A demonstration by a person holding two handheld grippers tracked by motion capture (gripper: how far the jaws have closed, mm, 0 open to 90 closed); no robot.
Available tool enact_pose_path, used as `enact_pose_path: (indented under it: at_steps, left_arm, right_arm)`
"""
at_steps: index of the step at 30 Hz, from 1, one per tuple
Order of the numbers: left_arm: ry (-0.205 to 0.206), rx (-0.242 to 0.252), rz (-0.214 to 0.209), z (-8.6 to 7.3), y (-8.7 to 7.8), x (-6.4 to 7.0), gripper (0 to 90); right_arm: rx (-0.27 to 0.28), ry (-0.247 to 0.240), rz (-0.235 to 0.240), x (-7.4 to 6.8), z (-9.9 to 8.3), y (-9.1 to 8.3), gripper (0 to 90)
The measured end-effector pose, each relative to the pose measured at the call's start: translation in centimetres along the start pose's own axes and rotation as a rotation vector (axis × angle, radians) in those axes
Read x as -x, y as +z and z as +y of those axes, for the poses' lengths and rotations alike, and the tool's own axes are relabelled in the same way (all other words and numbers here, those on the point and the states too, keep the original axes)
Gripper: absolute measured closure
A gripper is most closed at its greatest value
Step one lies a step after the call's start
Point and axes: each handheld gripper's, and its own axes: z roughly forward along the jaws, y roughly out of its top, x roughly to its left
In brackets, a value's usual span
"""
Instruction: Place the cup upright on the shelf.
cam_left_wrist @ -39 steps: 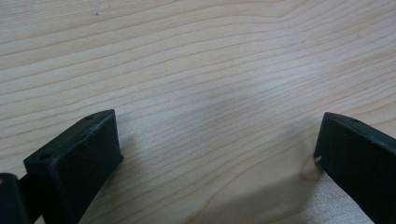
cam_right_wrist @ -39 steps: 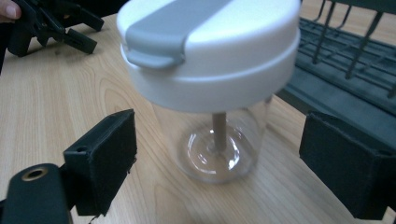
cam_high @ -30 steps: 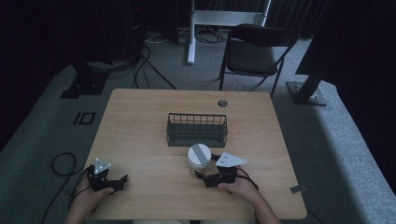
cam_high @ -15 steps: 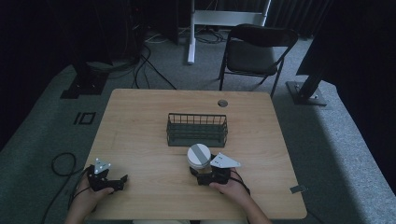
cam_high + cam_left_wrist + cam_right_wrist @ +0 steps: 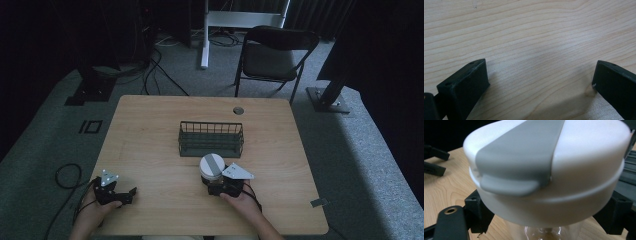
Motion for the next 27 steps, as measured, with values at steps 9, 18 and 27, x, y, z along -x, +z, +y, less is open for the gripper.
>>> enact_pose_path:
  at_steps: [9, 18, 27]
  left_arm:
    - [0.000, 0.000, 0.000, 0.0, 0.0, 0.0, 0.7]
    - [-0.001, 0.000, 0.000, 0.0, 0.0, 0.0, 0.7]
    - [0.000, 0.000, 0.000, 0.0, 0.0, 0.0, 0.7]
  right_arm:
    - [-0.009, -0.017, 0.007, -0.1, 0.5, -0.1, 18.6]
    - [-0.008, -0.046, 0.003, 0.0, 1.3, -0.6, 18.6]
    - [0.025, -0.043, -0.002, 0.4, 3.1, -1.4, 18.6]
